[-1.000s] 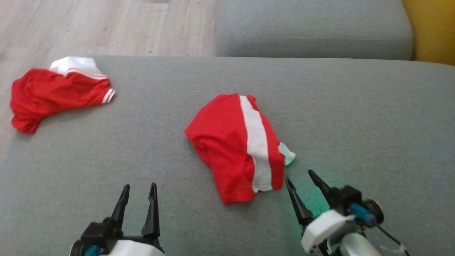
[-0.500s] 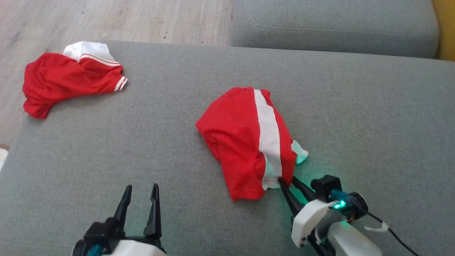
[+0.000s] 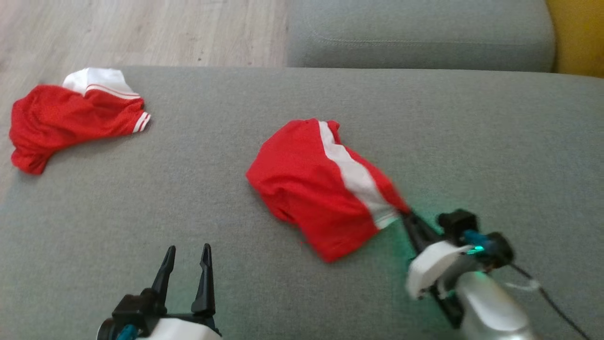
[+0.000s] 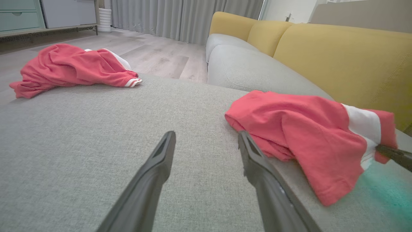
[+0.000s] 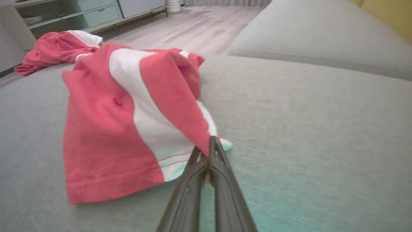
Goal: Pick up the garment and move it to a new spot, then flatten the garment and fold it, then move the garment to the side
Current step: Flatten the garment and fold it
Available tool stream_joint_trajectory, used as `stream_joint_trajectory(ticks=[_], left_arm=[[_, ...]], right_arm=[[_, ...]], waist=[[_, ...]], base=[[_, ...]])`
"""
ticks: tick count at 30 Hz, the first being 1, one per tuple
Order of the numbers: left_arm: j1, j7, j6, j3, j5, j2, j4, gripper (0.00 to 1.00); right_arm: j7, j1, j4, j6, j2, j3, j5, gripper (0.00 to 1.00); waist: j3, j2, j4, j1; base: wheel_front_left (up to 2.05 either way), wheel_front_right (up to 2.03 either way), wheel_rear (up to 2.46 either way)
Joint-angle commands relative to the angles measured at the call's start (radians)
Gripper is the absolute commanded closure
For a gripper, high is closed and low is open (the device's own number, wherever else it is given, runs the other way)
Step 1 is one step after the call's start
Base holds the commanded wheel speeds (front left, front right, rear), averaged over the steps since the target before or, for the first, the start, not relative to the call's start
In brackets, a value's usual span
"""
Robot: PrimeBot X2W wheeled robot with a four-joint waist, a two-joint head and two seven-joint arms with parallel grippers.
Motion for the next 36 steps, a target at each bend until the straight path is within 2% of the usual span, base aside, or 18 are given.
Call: stream_joint_trajectory(ticks=[1,6,11,23,24,25,26,27,32,36], left_arm=[[-0.035,-0.012,0.004,0.035,0.012,0.001,-0.027,0.0],[-0.028,-0.012,0.001,0.037,0.012,-0.001,-0.027,0.0],[-0.032,-0.012,-0.001,0.036,0.017,-0.003,-0.032,0.0],[-0.051,-0.012,-0.005,0.04,0.028,-0.002,-0.042,0.0],[-0.05,-0.012,-0.005,0.041,0.028,-0.001,-0.042,0.0],[-0.049,-0.013,-0.005,0.042,0.028,-0.001,-0.042,0.0],[-0.048,-0.013,-0.004,0.041,0.029,-0.002,-0.041,0.0],[-0.048,-0.013,-0.003,0.04,0.03,-0.003,-0.041,0.0],[-0.043,-0.013,-0.001,0.039,0.03,-0.002,-0.043,0.0],[-0.041,-0.013,-0.001,0.037,0.031,-0.003,-0.045,0.0]], right_arm=[[-0.014,0.007,-0.035,0.007,-0.03,-0.025,-0.023,1.0],[-0.014,0.036,-0.058,0.007,-0.107,-0.146,-0.096,1.0],[0.021,0.014,-0.05,0.007,-0.181,-0.181,-0.138,1.0],[0.029,-0.084,0.039,0.007,-0.25,-0.225,-0.119,1.0],[0.026,-0.091,0.046,0.007,-0.252,-0.231,-0.122,0.84],[0.024,-0.096,0.054,0.007,-0.253,-0.235,-0.125,0.63],[0.021,-0.102,0.06,0.007,-0.254,-0.239,-0.131,0.09],[0.016,-0.106,0.064,0.007,-0.255,-0.244,-0.137,0.0],[0.002,-0.122,0.05,0.007,-0.245,-0.254,-0.153,0.0],[-0.001,-0.143,0.001,0.007,-0.225,-0.231,-0.122,0.0]], waist=[[-0.011,0.0,-0.012,-0.0001],[-0.023,0.0,-0.033,-0.0001],[-0.02,0.0,-0.04,-0.0001],[0.004,0.0,-0.038,-0.0001],[0.003,0.0,-0.039,-0.0001],[0.003,0.0,-0.042,-0.0001],[0.001,0.0,-0.044,-0.0001],[0.0,0.0,-0.046,-0.0001],[-0.009,0.0,-0.055,-0.0001],[-0.008,0.0,-0.053,-0.0001]], base=[[0.0,0.0,0.0],[0.0,0.0,0.0],[0.0,0.0,0.0],[0.0,0.0,0.0],[0.0,0.0,0.0],[0.0,0.0,0.0],[0.0,0.0,0.0],[0.0,0.0,0.0],[0.0,0.0,0.0],[0.0,0.0,0.0]])
